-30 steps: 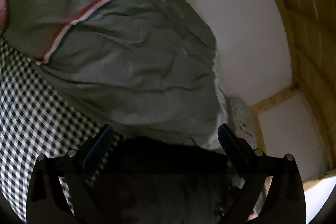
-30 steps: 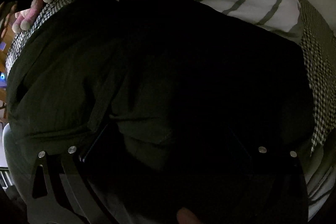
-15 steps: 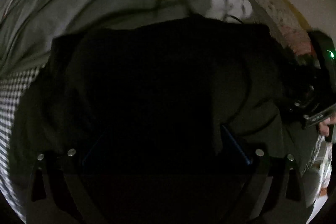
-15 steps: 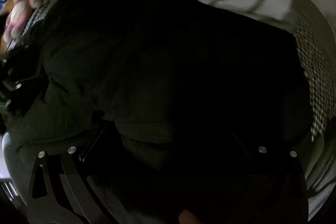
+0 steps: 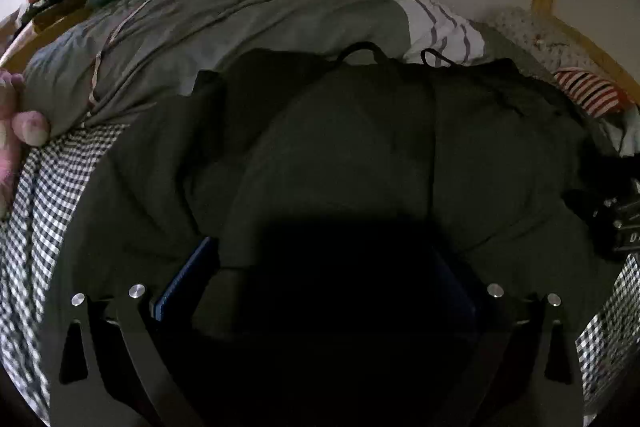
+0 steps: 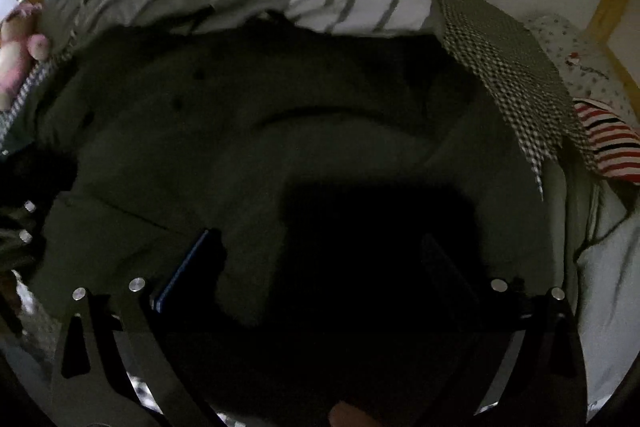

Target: Fold large clothes

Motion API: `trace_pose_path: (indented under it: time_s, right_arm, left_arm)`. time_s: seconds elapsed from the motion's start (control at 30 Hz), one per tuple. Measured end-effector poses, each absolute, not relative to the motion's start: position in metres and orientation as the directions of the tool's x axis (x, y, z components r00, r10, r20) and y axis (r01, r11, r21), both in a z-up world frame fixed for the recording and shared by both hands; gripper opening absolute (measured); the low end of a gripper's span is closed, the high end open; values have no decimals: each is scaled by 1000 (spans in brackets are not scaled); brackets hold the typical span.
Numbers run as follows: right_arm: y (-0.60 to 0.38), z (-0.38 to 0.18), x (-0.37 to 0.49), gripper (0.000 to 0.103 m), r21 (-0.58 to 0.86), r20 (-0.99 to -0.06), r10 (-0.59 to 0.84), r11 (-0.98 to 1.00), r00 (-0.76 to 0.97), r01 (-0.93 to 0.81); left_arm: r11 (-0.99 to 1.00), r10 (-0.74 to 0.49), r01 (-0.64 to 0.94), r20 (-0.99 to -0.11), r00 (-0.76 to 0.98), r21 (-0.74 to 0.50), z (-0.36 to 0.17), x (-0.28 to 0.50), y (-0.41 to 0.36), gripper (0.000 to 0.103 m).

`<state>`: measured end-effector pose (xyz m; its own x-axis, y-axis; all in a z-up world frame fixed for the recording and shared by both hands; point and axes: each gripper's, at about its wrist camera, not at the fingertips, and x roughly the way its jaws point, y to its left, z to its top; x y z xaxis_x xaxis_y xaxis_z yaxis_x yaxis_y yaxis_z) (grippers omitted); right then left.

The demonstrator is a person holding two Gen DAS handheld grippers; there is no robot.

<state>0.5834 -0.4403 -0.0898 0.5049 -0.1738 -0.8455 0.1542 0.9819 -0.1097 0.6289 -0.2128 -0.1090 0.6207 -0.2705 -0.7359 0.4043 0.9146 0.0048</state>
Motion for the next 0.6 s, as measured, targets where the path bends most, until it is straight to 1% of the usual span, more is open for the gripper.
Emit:
trace_pose_path:
  time_s: [0.2, 0.53, 0.6]
  right_arm:
    - [-458, -97, 573, 100, -74, -855, -142, 985, 499, 155]
    - [-483, -100, 545, 100, -83, -866, -161, 980, 474, 181]
    - [-489, -99, 536, 100, -112, -860, -198, 972, 470, 205]
  left_arm:
    - [918, -276, 397, -728, 627, -6, -113, 631, -201, 99]
    - [914, -292, 404, -735, 612, -27, -114, 620, -192, 99]
    - [915, -289, 402, -736, 612, -25, -114, 616, -190, 99]
